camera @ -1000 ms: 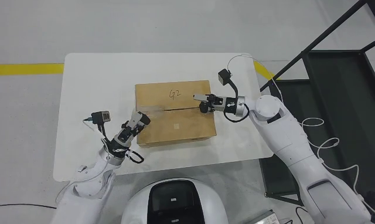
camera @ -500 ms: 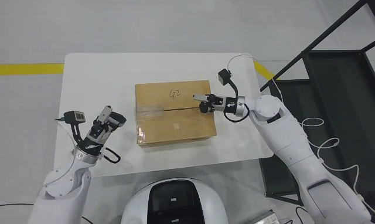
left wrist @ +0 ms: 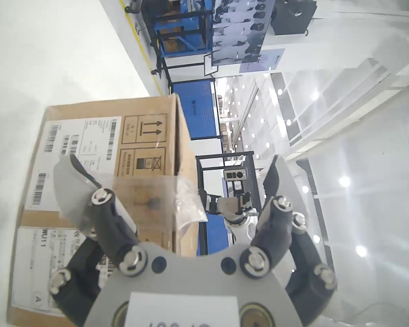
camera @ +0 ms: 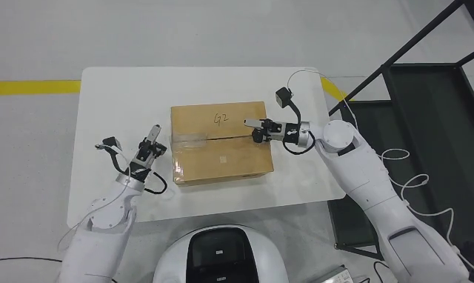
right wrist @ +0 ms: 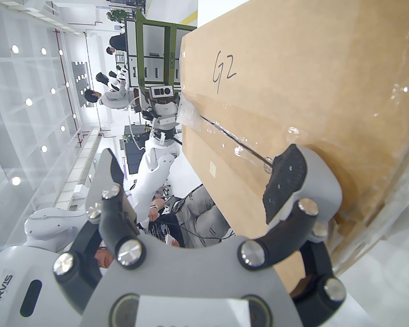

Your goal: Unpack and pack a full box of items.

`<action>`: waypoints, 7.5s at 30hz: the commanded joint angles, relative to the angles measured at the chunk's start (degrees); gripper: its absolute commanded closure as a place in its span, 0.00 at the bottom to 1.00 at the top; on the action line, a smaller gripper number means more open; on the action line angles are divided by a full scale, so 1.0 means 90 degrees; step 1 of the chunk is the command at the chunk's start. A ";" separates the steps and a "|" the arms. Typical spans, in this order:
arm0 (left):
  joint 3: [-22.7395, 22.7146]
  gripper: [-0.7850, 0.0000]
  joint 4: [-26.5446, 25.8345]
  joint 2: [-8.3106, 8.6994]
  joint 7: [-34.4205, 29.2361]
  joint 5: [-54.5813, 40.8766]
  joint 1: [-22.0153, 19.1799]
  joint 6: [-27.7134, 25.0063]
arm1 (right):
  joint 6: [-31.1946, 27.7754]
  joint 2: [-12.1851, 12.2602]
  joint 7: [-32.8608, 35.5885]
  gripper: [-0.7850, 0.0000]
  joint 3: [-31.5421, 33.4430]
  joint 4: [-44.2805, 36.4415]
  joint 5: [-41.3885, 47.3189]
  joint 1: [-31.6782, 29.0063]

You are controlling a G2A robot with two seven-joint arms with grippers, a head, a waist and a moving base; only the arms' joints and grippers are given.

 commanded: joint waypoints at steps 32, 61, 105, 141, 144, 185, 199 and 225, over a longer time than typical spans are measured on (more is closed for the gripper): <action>0.0858 0.00 -0.1080 -0.0172 -0.0137 0.0440 -0.0522 0.0231 | 0.0000 0.0000 0.0000 0.00 0.0000 0.0000 0.0000 0.0000; -0.1083 0.00 -0.1121 0.0120 -0.2750 -0.2669 0.0188 0.0291 | 0.0000 0.0000 0.0000 0.00 0.0000 0.0000 0.0000 0.0000; 0.0576 0.00 -0.0652 -0.0081 -0.1870 -0.1792 -0.0963 0.1061 | -0.0881 -0.0312 0.0327 0.00 -0.0672 0.0069 0.0989 0.0255; -0.2205 0.00 0.0262 0.0251 -0.3154 -0.4183 0.0600 0.0400 | -0.0535 -0.0166 0.0095 0.00 0.0276 -0.0820 0.0389 -0.0280; -0.2271 0.00 0.0700 0.0250 -0.3200 -0.4388 0.0478 0.0380 | -0.0355 -0.0185 0.0066 0.00 0.0147 -0.1102 0.0259 -0.0275; -0.2199 0.00 0.1681 0.0156 -0.3300 -0.4529 0.0421 -0.0149 | 0.0842 -0.0061 -0.0897 0.00 0.0892 -0.1516 -0.1519 -0.0807; -0.2151 0.00 0.1776 0.0124 -0.3265 -0.4565 0.0431 -0.0143 | 0.0954 -0.0084 -0.0668 0.00 0.0606 -0.2443 -0.1402 -0.0792; -0.2910 0.00 0.1995 0.0144 -0.2948 -0.5067 0.0661 -0.0346 | 0.0233 -0.1538 -0.0961 0.00 -0.2720 0.0735 -0.0210 0.1993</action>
